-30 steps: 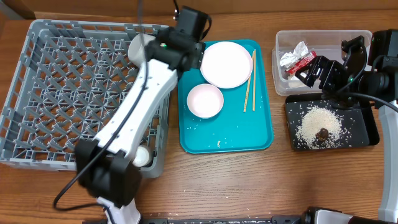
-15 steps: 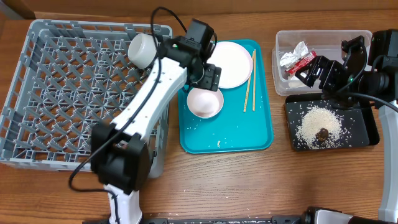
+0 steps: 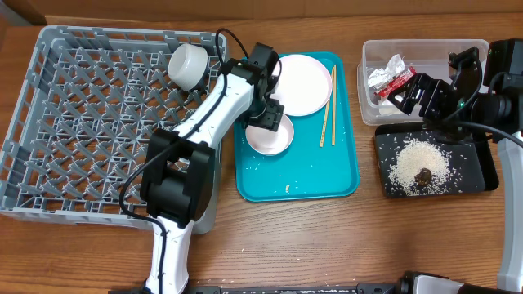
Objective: Sort waste into correct bins and load items into the dishwasher
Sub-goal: 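Reach the left gripper to the pink bowl and grasp its rim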
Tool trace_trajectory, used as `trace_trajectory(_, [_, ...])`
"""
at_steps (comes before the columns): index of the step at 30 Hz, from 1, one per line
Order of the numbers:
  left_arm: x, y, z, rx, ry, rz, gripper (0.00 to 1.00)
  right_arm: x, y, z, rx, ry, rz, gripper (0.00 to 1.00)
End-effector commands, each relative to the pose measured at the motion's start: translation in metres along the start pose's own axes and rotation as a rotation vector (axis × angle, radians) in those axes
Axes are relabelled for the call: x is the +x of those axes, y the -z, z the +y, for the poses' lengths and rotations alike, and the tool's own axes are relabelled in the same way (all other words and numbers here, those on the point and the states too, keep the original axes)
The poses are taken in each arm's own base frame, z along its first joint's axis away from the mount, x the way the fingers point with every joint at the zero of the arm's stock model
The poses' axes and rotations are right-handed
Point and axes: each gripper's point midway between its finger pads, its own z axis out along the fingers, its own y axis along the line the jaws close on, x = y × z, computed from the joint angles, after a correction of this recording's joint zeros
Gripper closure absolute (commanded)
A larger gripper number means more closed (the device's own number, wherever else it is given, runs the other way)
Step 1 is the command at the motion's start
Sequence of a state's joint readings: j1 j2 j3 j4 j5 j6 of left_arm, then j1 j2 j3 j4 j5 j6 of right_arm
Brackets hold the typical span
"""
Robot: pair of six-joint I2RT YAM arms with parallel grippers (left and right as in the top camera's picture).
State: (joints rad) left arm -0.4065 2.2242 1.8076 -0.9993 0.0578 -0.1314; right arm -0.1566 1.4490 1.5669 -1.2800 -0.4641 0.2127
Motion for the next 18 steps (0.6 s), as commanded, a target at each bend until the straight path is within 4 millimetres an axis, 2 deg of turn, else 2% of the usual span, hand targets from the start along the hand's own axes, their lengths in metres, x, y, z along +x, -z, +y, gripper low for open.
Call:
trace_trajectory(1, [0.002,-0.004,0.004,0.011,-0.033,0.011,0.33,-0.002,0.001,-0.001,0.004,0.004,-0.008,0.00])
trace_trajectory(5, [0.002,-0.004,0.005,0.011,-0.031,0.012,0.53,-0.002,0.001,-0.001,0.004,0.004,-0.008,0.00])
trace_trajectory(9, [0.004,-0.004,0.005,0.010,-0.031,0.020,0.63,-0.002,0.001,-0.001,0.004,0.004,-0.008,0.00])
trace_trajectory(15, [0.011,-0.003,0.006,0.007,-0.029,0.048,0.96,-0.002,0.001,-0.001,0.004,0.004,-0.008,0.00])
trace_trajectory(18, [0.012,-0.001,0.006,0.006,-0.028,0.056,0.96,-0.002,0.001,-0.001,0.004,0.004,-0.008,0.00])
